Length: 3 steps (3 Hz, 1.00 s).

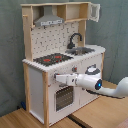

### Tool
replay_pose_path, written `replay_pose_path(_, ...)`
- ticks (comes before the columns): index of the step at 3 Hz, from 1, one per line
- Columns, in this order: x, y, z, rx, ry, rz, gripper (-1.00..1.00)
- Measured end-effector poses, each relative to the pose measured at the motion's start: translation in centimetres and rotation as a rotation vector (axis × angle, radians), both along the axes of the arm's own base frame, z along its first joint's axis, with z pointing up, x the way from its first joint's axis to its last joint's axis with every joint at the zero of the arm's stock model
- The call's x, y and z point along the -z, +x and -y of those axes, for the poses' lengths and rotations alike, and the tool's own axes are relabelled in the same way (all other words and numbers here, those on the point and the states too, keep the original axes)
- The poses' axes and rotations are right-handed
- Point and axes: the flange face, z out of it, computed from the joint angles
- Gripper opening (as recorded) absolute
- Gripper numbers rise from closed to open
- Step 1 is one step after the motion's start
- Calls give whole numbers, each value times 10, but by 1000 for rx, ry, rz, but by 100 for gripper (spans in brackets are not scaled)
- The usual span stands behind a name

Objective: Play with the kitchen

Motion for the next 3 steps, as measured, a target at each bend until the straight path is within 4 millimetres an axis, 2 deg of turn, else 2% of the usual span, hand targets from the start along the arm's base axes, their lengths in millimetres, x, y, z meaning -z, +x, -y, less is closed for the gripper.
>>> replay_pose_path(3, 2, -1, 0, 19, 326, -77, -100)
